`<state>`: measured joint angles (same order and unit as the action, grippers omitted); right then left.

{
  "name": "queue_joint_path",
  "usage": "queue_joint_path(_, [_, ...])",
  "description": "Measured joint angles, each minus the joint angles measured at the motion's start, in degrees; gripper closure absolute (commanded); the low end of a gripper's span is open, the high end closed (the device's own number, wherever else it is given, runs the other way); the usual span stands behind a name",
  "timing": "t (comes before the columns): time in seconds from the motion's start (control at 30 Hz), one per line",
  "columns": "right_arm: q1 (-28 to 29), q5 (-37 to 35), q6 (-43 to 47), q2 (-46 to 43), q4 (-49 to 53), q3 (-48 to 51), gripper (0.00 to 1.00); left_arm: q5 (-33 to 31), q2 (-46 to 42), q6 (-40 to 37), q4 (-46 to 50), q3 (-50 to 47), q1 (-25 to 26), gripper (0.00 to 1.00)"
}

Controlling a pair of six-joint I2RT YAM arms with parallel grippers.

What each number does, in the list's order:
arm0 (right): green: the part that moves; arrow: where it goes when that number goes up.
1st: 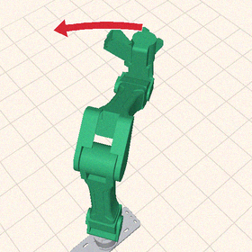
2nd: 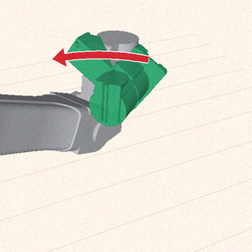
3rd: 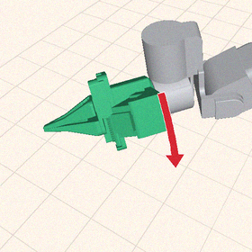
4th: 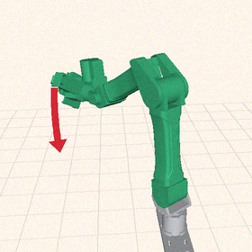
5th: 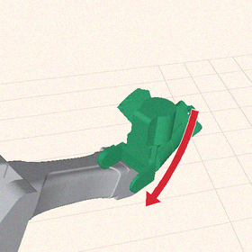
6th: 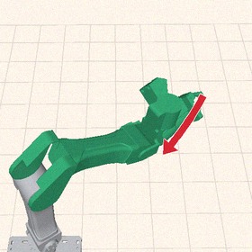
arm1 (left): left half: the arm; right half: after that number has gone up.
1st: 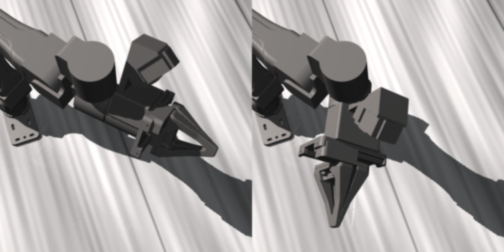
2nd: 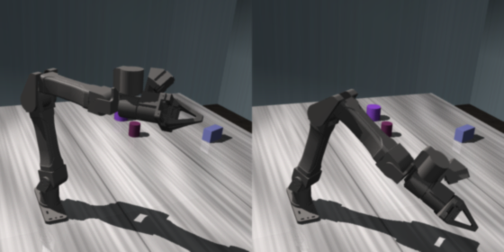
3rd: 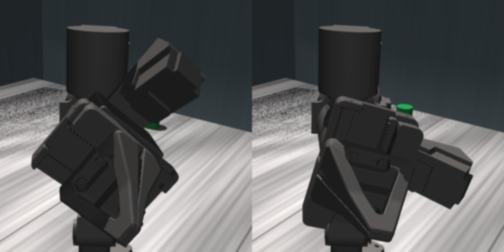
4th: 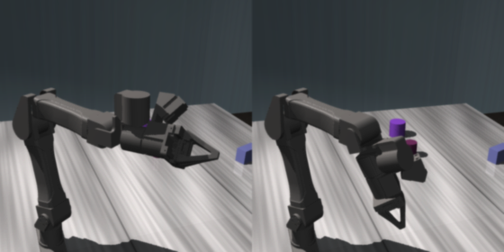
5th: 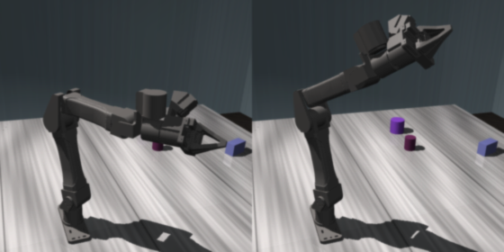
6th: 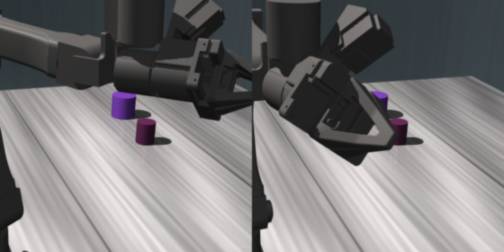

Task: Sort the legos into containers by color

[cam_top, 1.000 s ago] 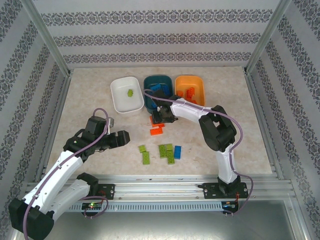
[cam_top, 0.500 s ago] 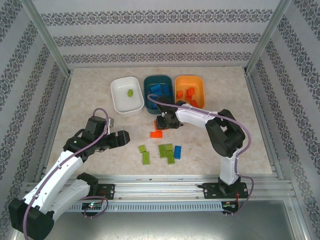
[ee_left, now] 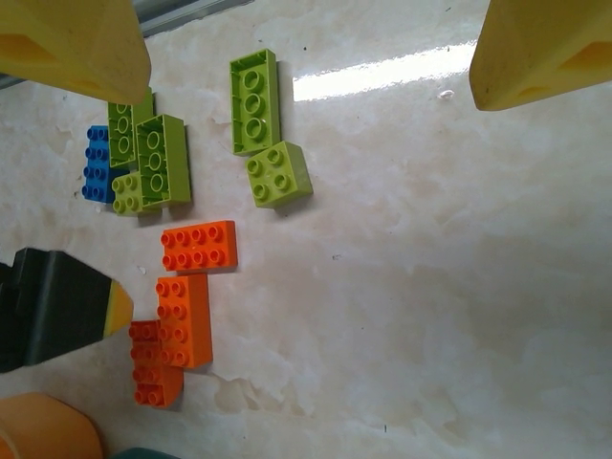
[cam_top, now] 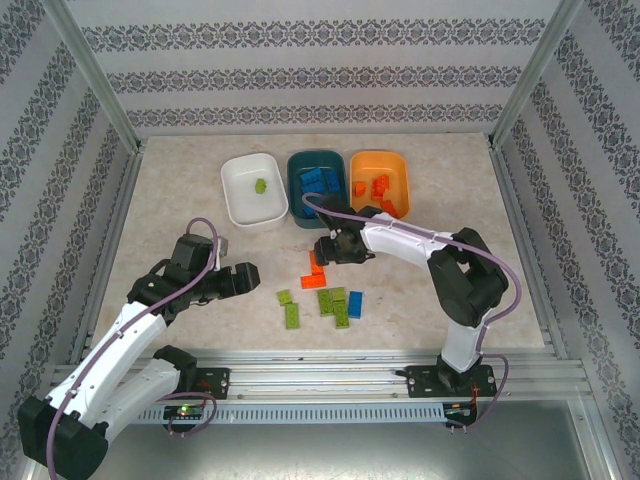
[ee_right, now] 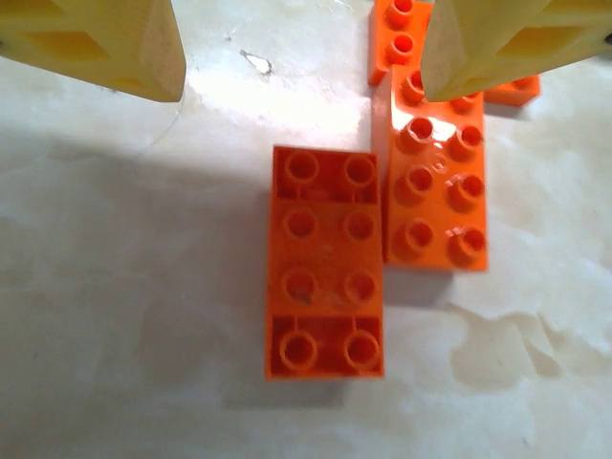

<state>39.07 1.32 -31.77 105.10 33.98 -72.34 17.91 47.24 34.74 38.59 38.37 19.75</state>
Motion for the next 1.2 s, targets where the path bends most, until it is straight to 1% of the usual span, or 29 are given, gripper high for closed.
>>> queue_joint_path(0.33, [-2.49, 0.02, 0.44, 6.82, -0.5, -7.87, 0.34, -0.02, 0.02, 0.0, 0.0, -0.02, 0.0, 0.12])
queue_joint_path(0.6, [-2.58, -0.02, 0.83, 11.67, -0.35, -10.99, 0.39, -0.17, 0.09, 0.0, 0.0, -0.07, 0.0, 0.12])
queue_joint_path(0.73, [-2.64, -0.07, 0.9, 13.42, -0.35, -11.76, 0.43, -0.17, 0.5, 0.0, 0.0, -0.11, 0.0, 0.12])
queue_joint_path(0.97, [-3.37, -0.72, 1.62, 13.86, 0.02, -11.93, 0.58, -0.17, 0.7, -0.02, 0.0, -0.15, 0.0, 0.12])
queue_joint_path(1.2, [-3.72, -1.03, 1.68, 13.49, -0.44, -11.32, 0.62, -0.17, 0.7, -0.02, 0.0, -0.15, 0.0, 0.11])
